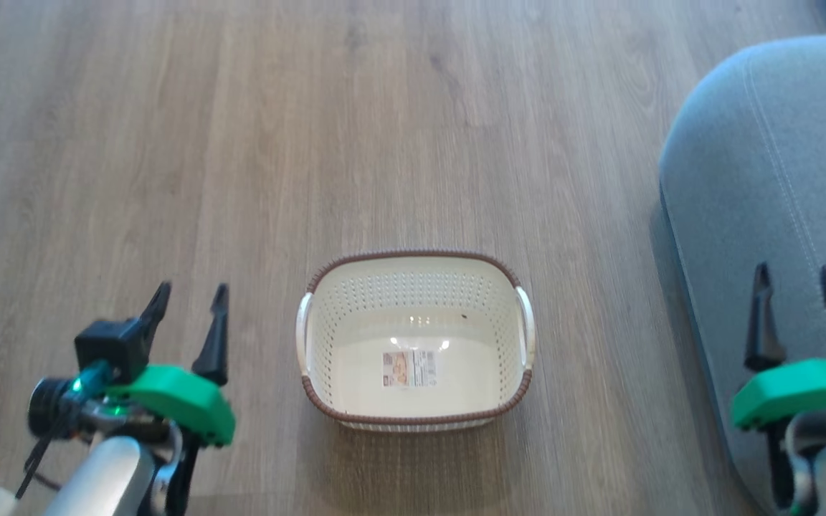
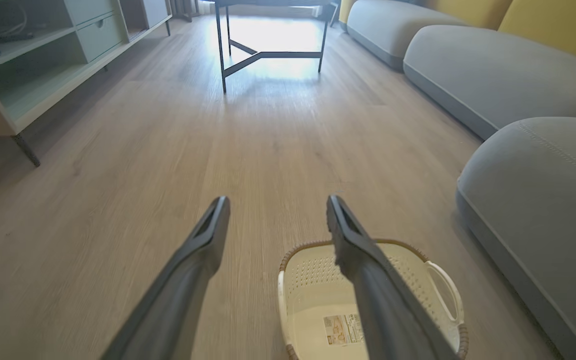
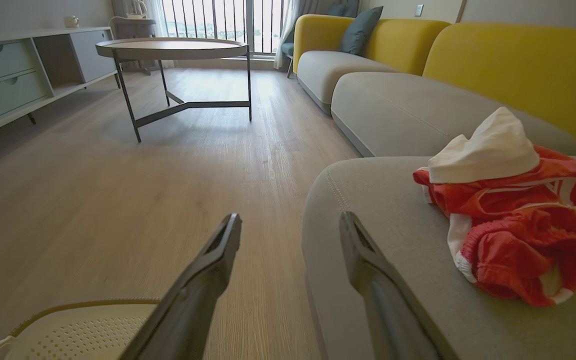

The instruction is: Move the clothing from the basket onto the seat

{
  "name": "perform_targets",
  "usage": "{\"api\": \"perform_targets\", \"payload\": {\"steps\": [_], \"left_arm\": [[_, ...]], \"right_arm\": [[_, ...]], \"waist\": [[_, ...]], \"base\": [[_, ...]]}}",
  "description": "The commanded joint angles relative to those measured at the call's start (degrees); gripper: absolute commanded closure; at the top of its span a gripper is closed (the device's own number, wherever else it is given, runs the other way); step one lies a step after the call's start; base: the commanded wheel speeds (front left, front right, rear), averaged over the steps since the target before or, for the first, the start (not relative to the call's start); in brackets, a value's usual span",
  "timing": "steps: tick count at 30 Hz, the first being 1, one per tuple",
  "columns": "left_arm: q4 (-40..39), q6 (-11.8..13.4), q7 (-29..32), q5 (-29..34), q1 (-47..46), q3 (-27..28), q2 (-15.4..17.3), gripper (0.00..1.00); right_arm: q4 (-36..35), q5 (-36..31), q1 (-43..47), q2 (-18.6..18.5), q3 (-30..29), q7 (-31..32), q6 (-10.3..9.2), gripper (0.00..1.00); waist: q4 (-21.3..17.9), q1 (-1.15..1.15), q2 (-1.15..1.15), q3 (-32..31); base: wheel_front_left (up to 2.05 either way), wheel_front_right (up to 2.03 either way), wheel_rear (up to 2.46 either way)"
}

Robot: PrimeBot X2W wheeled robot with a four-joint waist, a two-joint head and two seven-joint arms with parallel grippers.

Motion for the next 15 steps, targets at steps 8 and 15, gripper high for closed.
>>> {"api": "perform_targets", "payload": {"steps": [8, 15], "left_arm": [[3.9, 0.2, -4.0, -0.4, 2.3, 4.8, 2.0, 0.0], [6.1, -1.1, -5.1, -0.1, 6.5, 8.4, 1.6, 0.0]], "right_arm": [[2.4, -3.9, 3.7, 1.8, 3.3, -6.2, 0.4, 0.0], [4.8, -4.7, 6.8, 3.3, 4.7, -7.3, 0.4, 0.0]], "waist": [[1.2, 0.01, 0.0, -3.3], [0.5, 0.01, 0.0, -5.3]], "base": [[0.0, 0.0, 0.0], [0.0, 0.0, 0.0]]}}
